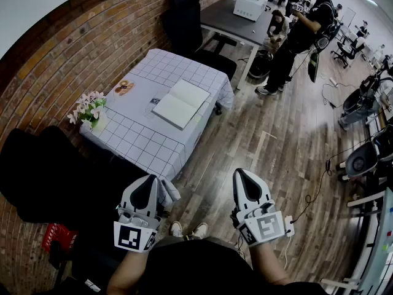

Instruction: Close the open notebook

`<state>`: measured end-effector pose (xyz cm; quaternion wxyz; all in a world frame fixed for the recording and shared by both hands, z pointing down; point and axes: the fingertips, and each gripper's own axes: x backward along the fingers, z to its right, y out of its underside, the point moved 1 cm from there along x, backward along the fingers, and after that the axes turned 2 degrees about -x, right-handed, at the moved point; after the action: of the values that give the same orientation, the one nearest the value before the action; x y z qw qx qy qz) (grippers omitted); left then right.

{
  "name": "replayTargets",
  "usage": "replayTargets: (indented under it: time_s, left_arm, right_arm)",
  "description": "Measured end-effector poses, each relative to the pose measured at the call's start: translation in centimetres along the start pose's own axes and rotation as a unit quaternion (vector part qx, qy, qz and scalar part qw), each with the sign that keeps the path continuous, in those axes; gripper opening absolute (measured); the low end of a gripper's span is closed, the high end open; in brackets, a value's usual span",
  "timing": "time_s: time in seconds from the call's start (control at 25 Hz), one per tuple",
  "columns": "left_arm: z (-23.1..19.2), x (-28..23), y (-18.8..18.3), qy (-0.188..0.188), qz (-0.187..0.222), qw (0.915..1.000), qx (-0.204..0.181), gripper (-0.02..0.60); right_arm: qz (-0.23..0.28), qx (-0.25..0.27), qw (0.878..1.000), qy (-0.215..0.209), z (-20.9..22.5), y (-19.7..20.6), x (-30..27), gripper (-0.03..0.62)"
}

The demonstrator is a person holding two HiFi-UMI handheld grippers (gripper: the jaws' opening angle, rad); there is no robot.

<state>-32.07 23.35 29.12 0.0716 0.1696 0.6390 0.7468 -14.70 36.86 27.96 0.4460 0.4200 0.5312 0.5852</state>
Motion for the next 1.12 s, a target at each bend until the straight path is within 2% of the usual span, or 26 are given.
replayTargets:
  time_s: [0.28,0.44,0.8,1.12]
  left_arm:
    - [0.8,-0.7,0.3,0.000,-0.005,1.0000,0.004,0.031]
    - [2.3,-1.6,0.4,0.002,-0.005,0.9999,0.009,0.031]
    - [5.2,-3.8,1.8,0.009,-0.017,0.9997,0.013,0.031]
    - [4.2,-8.4,4.2,0.012,-0.020,0.9994,0.024,0.031]
  right_arm:
    - [-0.004,-0.008,1.000,-0.007,0.7,0.5,0.5,0.014]
    - [0.005,-0.039,0.999,0.016,3.3,0.8,1.7,0.014]
    - [-0.005,-0.040,0.999,0.027,7.3,2.8,4.2,0.014]
    - [-0.012,-0.041,0.998,0.041,11.0,3.9,2.1,0.014]
